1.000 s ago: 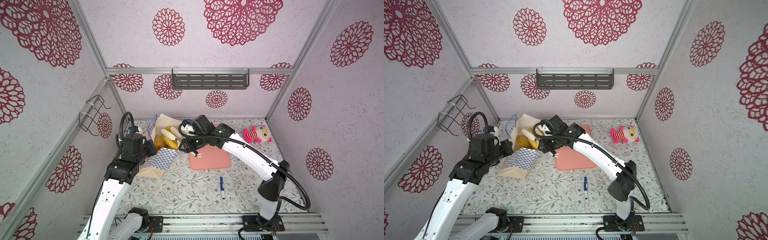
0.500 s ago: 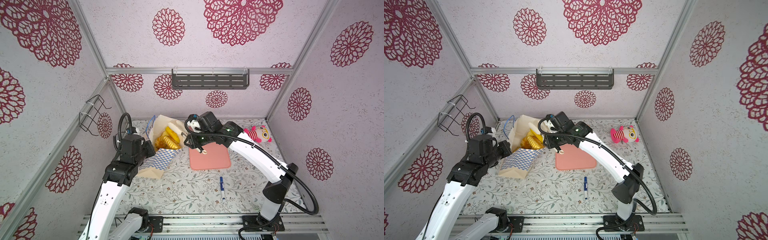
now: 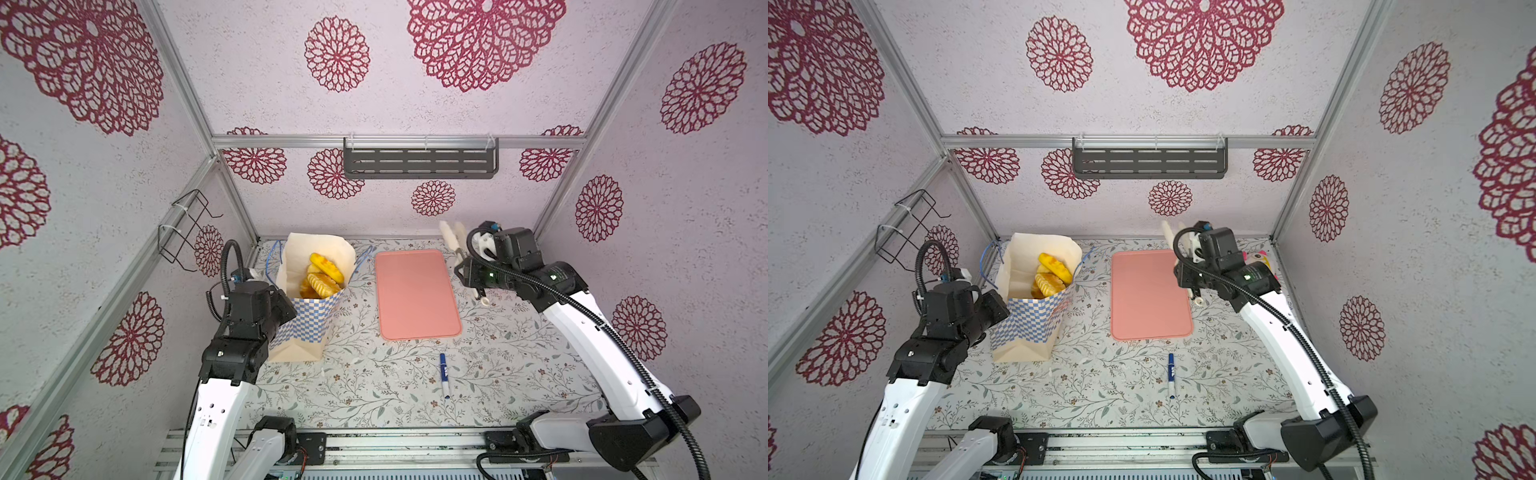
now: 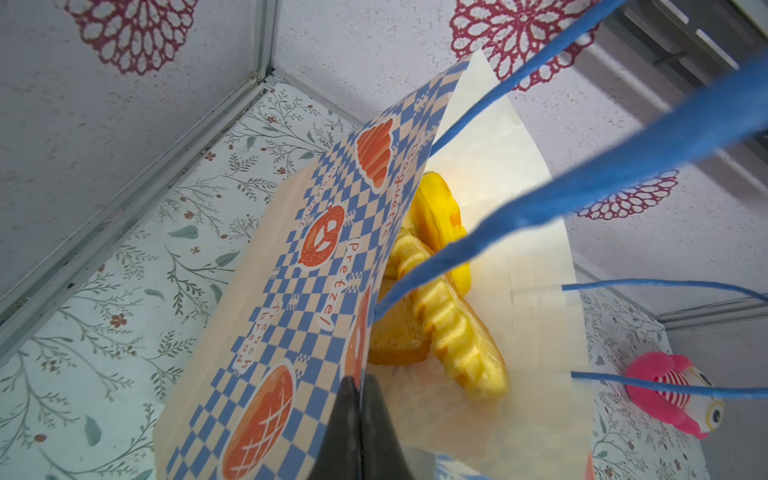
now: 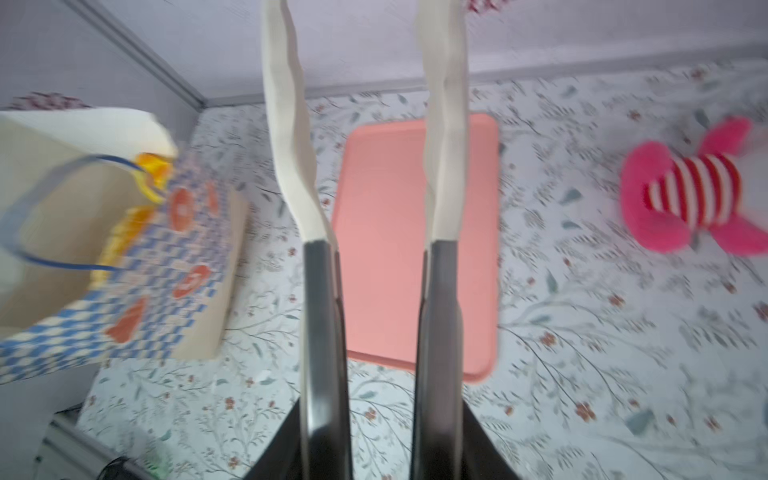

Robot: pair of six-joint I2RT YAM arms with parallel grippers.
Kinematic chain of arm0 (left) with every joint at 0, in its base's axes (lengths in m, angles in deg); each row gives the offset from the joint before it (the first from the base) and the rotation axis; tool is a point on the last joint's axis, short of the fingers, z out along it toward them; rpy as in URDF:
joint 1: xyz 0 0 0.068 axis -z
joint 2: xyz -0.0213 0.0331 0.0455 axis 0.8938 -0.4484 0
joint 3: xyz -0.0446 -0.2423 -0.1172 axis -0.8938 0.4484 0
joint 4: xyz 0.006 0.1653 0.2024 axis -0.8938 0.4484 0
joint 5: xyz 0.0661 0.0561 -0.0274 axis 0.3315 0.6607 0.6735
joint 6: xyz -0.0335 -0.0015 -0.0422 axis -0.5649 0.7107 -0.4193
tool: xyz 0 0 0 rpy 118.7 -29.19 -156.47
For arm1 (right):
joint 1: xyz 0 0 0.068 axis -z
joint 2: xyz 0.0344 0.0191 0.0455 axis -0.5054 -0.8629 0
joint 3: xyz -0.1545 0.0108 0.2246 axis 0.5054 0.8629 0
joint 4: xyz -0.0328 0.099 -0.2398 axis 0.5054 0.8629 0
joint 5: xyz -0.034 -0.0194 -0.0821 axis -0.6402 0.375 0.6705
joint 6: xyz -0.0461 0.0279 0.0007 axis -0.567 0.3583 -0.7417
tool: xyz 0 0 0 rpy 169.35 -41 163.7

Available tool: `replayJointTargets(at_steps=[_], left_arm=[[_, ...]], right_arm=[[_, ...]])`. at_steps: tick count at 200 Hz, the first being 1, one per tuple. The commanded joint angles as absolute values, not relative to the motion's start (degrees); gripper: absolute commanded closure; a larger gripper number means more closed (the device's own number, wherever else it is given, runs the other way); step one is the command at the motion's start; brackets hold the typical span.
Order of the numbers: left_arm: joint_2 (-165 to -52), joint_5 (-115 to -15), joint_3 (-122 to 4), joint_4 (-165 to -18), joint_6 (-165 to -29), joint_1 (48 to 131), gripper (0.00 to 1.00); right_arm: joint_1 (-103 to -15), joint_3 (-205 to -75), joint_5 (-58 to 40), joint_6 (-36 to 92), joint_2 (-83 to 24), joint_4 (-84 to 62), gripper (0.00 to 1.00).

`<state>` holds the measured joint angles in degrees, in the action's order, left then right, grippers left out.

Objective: Place the fake bread into the paper bag
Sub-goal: 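Drop the tongs with the right gripper while the left gripper sets the bag down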

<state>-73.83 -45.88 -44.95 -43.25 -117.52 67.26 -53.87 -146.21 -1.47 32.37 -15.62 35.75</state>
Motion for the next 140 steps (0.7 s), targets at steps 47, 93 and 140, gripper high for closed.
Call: replayJointTargets(at_steps=[47,93,140], left_arm=[[-72.7,-47.2,-42.9,-42.4,-119.1,62.9,0.90],[-71.7,-47.9,-42.4,-41.6,-118.7,60.7,0.79],[-71.2,-49.0,-43.6,-40.3,-117.7,59.0,0.66]], right_arm=[[-42.2,-122.2,4.7,27.7,-12.9,29.4,0.61],[-42.2,-115.7,4.0,27.0,-16.7,25.3,0.57],[-42.2,-112.8,3.6,27.9,-20.7,21.6,0.53]])
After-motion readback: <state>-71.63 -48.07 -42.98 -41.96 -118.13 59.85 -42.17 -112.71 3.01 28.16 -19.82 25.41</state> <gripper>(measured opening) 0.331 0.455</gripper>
